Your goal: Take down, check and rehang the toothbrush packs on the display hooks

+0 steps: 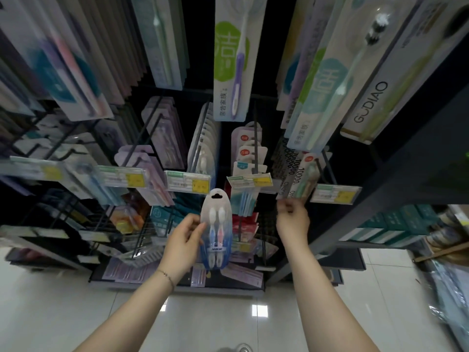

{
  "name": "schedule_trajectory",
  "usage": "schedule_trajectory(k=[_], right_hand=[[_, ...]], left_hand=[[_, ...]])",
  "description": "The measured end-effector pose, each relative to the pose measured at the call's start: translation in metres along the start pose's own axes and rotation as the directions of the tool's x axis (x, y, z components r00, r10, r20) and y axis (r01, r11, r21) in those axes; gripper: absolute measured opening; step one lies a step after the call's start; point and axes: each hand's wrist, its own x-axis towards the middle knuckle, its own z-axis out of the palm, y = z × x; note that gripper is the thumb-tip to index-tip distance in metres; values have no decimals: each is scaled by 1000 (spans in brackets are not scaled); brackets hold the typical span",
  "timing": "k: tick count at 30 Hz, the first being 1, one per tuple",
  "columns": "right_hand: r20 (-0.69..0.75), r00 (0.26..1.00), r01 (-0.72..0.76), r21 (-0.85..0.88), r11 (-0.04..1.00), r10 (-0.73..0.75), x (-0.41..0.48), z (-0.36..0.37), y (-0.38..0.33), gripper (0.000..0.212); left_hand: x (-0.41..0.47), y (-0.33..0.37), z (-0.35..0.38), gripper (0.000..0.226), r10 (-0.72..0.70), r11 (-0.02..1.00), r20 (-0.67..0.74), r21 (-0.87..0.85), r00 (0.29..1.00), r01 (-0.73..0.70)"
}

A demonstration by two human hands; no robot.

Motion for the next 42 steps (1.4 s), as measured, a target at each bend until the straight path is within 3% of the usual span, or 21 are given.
schedule_trajectory(k=[3,7,10,15,23,32,38,42], right_hand=[[182,983,-18,-30,999,23,-16,15,1,11],[474,881,16,-29,999,0,-40,39,-4,11],[551,834,23,9,1000,-24,-53,60,-9,27],[510,854,76,72,994,-102,-69,83,-21,5],[390,894,171,157,973,-221,-77,91,-31,16],[281,953,93,91,991,-115,-68,102,-40,24],[223,972,66,38,997,-72,-48,125,-38,13],[192,981,27,-4,1000,-26,-37,137,-42,13]], left_hand=[[2,-1,-9,13,10,1000,-14,-2,1000,-10],[6,-1,-23,13,14,1000,-5,-24,1000,-15],[13,1,-32,12,5,999,-24,-40,1000,-6],[25,0,-47,6,-3,1000,-30,-28,1000,2],[24,0,-56,6,90,994,7,-63,996,-89],[43,12,-56,17,31,998,0,-46,1000,-31],[73,11,-50,5,-77,996,-22,-35,997,76],[86,15,-42,13,-122,992,-61,35,991,124]])
